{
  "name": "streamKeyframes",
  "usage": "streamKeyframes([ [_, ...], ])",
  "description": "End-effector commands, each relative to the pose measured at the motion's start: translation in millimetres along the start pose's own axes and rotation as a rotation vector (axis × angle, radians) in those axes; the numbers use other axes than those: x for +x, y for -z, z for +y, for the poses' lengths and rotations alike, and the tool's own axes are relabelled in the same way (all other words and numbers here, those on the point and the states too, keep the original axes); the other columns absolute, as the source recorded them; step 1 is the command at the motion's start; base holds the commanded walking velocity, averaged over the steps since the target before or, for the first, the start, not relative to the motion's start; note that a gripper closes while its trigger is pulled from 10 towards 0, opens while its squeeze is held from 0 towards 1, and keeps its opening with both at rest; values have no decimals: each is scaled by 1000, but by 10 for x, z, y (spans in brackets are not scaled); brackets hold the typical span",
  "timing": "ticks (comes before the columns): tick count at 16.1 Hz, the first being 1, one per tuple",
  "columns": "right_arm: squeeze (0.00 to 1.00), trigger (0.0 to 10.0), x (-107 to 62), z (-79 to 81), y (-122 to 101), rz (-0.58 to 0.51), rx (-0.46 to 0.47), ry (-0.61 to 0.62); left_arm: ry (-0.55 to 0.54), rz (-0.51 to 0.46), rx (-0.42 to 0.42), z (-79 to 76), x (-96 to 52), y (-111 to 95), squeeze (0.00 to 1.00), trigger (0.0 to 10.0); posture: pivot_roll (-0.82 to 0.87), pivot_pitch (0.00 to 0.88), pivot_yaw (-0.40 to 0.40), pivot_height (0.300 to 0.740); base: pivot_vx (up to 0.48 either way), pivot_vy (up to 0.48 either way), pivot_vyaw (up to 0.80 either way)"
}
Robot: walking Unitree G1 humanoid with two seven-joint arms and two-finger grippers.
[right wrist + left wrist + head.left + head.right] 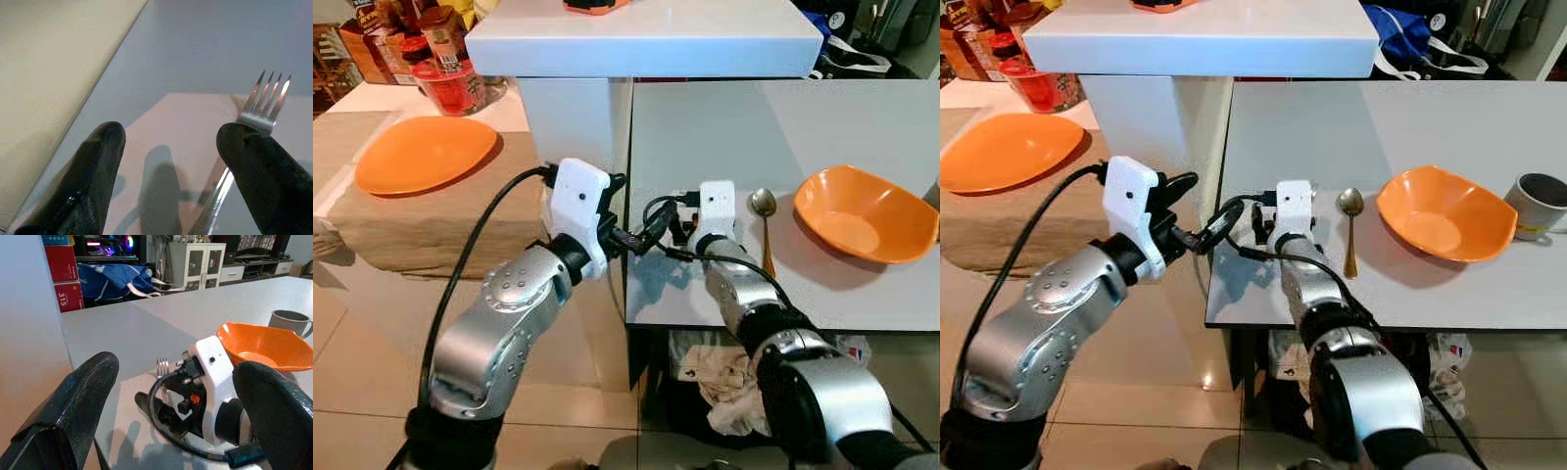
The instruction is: Setting the table
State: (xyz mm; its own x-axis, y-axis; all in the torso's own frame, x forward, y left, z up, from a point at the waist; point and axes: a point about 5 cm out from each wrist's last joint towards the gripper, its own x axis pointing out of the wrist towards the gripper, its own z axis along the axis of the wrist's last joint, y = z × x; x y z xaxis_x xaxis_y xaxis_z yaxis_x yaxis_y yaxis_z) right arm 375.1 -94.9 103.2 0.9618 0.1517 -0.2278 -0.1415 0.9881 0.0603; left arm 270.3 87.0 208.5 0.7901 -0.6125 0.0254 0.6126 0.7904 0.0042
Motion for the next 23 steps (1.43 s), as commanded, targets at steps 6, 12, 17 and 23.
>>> streamKeyframes([
  [6,0,10000,-3,34,97,68,31,-13,-4,24,-5,11,-75,-19,0,10000,71,10,90,736,0,0,0],
  [12,0,10000,-70,-264,288,151,34,100,8,33,-10,1,-60,-28,0,10000,66,9,97,736,0,0,0],
  [17,0,10000,-135,-478,391,188,-10,168,31,43,-11,-6,-84,-26,0,10000,65,12,102,736,0,0,0],
  [23,0,10000,-144,-518,391,182,-62,160,63,87,1,19,-135,17,0,10000,59,11,108,736,0,0,0],
])
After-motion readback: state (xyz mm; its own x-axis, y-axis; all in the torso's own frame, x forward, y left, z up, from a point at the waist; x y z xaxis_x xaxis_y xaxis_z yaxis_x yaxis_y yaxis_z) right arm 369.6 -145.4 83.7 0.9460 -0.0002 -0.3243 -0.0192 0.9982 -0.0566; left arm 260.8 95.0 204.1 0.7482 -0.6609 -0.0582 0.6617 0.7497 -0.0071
